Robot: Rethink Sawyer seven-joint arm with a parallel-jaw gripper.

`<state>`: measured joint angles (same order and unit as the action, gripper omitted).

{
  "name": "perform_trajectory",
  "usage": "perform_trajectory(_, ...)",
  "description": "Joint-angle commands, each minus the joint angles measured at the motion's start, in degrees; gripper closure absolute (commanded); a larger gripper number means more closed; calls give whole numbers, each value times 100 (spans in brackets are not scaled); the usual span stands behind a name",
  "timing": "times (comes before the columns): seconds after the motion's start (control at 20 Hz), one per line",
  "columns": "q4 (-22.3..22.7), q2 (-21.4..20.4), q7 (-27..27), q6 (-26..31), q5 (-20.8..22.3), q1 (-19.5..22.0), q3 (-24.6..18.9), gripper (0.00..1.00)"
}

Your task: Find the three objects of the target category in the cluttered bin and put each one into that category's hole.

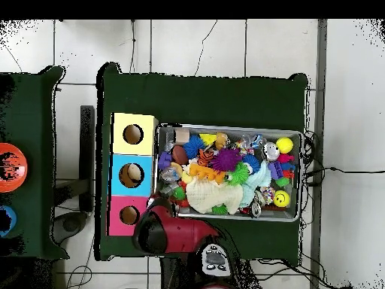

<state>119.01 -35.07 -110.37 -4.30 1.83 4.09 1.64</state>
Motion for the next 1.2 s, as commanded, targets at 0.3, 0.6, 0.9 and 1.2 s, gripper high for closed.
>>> perform_trajectory(0.3,-534,-189,-584,980,-106,191,-618,100)
perform_trajectory(0.6,-820,-3,-387,951,15,363,-796,100)
perform_trajectory(0.9,-1020,-53,-168,1111,144,449,-848,100)
perform_trajectory(1.2,-1224,-145,140,1544,298,560,-866,100)
